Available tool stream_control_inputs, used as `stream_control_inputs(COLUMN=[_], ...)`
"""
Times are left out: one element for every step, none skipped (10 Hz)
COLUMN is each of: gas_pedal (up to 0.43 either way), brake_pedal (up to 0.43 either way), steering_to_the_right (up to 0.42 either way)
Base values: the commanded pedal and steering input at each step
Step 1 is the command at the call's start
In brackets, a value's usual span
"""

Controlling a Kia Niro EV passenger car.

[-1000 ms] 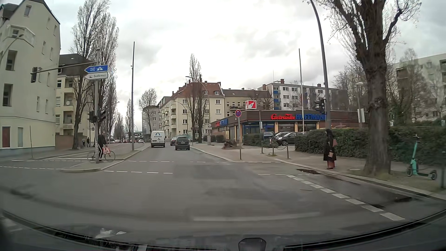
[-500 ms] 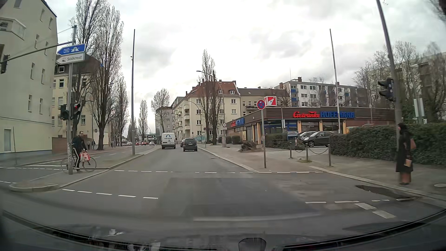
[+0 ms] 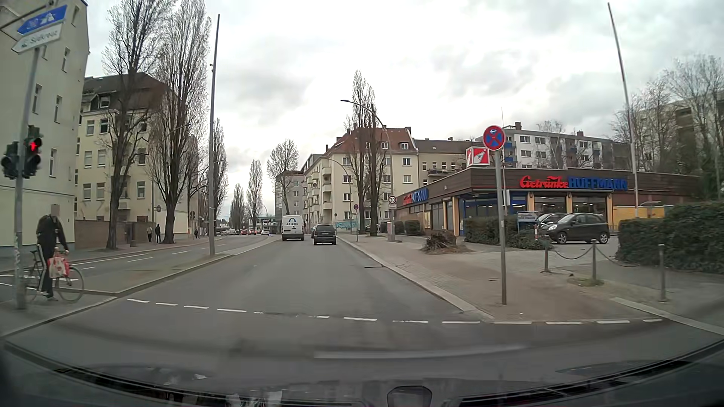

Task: Follow the waypoints while adhering to traffic rules and regulations

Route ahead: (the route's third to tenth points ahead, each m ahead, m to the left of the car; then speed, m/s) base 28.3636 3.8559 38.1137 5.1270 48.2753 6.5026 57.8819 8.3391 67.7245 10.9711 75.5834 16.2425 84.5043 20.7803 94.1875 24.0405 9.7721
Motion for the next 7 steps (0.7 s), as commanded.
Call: stream_control_inputs(gas_pedal=[0.0, 0.0, 0.0, 0.0, 0.0, 0.0, 0.008], brake_pedal=[0.012, 0.012, 0.012, 0.012, 0.012, 0.012, 0.012], steering_to_the_right=[-0.049, -0.046, -0.043, -0.04, -0.038, -0.037, -0.036])
